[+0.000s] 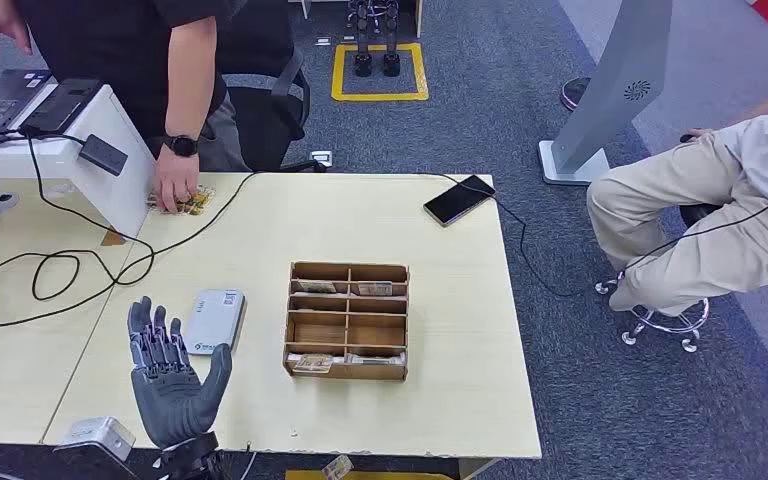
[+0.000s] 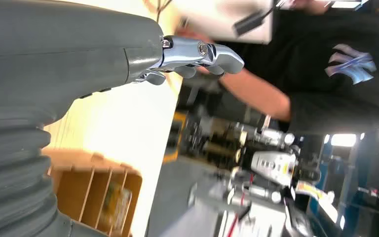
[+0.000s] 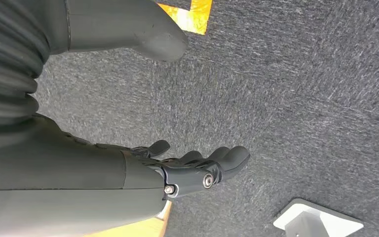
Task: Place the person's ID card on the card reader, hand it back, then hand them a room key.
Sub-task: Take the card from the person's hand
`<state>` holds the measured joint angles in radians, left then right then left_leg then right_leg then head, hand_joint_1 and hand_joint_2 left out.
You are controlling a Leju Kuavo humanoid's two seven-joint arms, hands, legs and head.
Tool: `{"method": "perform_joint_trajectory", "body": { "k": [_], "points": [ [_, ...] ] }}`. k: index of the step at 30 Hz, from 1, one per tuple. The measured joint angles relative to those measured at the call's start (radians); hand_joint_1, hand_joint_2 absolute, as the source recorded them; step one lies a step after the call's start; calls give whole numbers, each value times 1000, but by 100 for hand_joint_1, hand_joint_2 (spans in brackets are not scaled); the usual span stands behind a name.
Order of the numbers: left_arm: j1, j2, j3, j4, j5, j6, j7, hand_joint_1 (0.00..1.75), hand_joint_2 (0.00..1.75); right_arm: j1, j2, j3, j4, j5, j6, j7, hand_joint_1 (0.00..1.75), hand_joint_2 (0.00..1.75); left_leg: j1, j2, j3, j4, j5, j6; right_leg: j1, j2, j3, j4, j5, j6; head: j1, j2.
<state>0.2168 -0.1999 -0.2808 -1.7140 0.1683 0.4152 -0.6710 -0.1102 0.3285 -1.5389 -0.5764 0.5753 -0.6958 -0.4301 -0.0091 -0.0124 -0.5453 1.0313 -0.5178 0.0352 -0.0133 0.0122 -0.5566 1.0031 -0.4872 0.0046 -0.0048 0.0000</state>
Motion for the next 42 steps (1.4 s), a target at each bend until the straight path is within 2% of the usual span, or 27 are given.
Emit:
{"method": "perform_joint_trajectory", "body": {
  "k": [2,6,8,11,19,25,42],
  "points": [
    [-6,-2,0,2,-57,44,1,0,175,0,0,0,1,0,0,-2,0,175,0,0,0,0,0,0,0,0,0,0,0,0,0,0],
    [-28,-13,-1,13,-326,232,-1,0,175,-1,0,0,2,0,0,-4,0,175,0,0,0,0,0,0,0,0,0,0,0,0,0,0],
    [-30,-18,-1,18,-439,269,-5,0,175,-2,0,0,3,3,0,-4,0,175,0,0,0,0,0,0,0,0,0,0,0,0,0,0],
    [-30,-18,-1,23,-499,275,10,0,175,-2,0,0,4,8,0,-3,0,175,0,0,0,0,0,0,0,0,0,0,0,0,0,0],
    [-27,-15,-5,25,-482,270,25,0,175,-2,0,0,5,10,0,-4,0,175,0,0,0,0,0,0,0,0,0,0,0,0,0,0],
    [-23,0,-48,42,-503,280,39,0,175,-5,0,0,13,10,0,-13,0,175,0,0,0,0,0,0,0,0,0,0,0,0,0,0],
    [-23,1,-50,51,-512,282,53,0,175,-5,0,0,19,10,0,-14,0,175,0,0,0,0,0,0,0,0,0,0,0,0,0,0]
  ]
}}
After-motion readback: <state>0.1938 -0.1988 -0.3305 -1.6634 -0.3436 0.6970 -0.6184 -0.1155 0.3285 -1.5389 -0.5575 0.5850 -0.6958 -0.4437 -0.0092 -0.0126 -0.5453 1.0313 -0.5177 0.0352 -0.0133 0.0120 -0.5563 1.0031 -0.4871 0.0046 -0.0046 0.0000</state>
